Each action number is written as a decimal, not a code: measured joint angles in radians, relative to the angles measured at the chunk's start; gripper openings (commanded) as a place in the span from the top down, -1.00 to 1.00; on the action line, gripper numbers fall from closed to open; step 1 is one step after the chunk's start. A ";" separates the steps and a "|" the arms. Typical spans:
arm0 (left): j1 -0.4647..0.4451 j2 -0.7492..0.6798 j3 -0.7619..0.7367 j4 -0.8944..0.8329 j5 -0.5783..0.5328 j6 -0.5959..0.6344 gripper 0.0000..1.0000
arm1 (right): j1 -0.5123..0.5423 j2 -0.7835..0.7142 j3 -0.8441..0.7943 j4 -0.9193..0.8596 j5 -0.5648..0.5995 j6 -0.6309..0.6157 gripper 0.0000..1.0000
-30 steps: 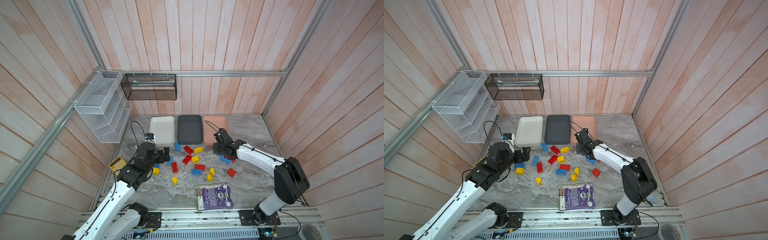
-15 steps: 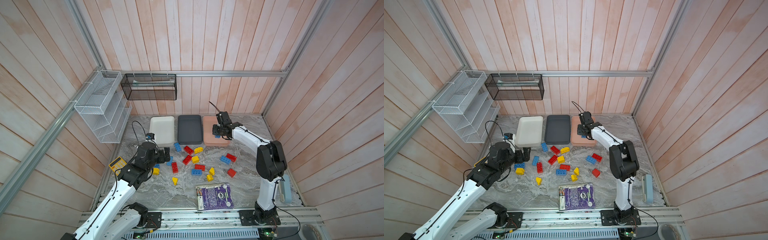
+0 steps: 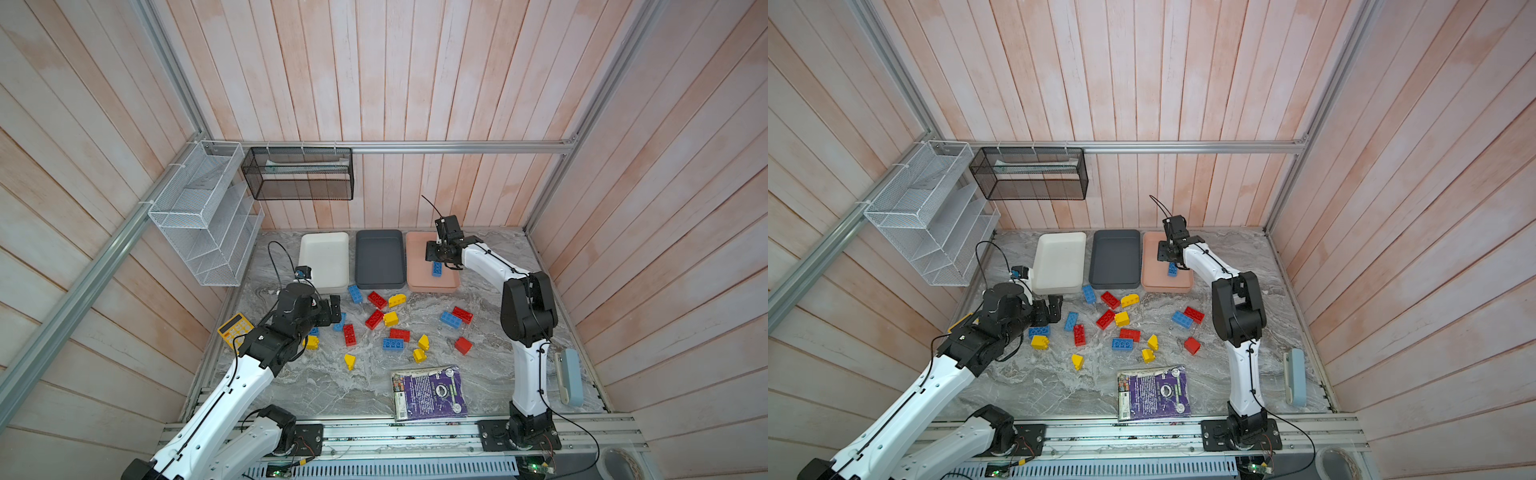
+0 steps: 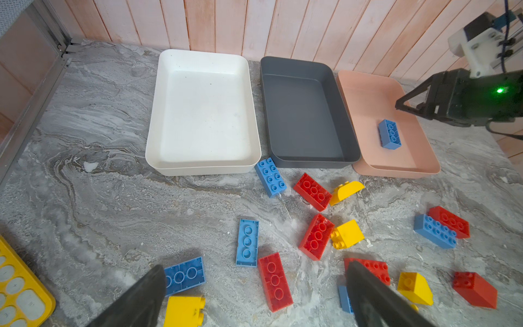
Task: Sort the legos into containers by color
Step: 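Carry the blue brick into the pink tray and release it with the right gripper, then grasp a red brick with the left gripper while the right gripper returns toward the bricks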
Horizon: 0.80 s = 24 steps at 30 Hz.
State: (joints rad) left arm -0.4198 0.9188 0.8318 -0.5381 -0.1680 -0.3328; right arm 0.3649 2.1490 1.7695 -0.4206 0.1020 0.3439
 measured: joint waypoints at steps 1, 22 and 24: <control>0.000 0.004 0.000 0.000 0.000 0.000 -0.99 | 0.000 0.000 0.000 0.000 0.000 0.000 -0.19; -0.145 0.262 -0.033 -0.024 0.004 -0.190 -0.78 | 0.121 -0.797 -0.821 0.316 -0.051 0.058 -0.47; -0.152 0.293 -0.033 -0.021 0.004 -0.208 -0.78 | 0.146 -0.846 -0.891 0.337 -0.049 0.075 -0.48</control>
State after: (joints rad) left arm -0.5716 1.2121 0.7990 -0.5587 -0.1638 -0.5411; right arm 0.5106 1.3025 0.8783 -0.0837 0.0528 0.4191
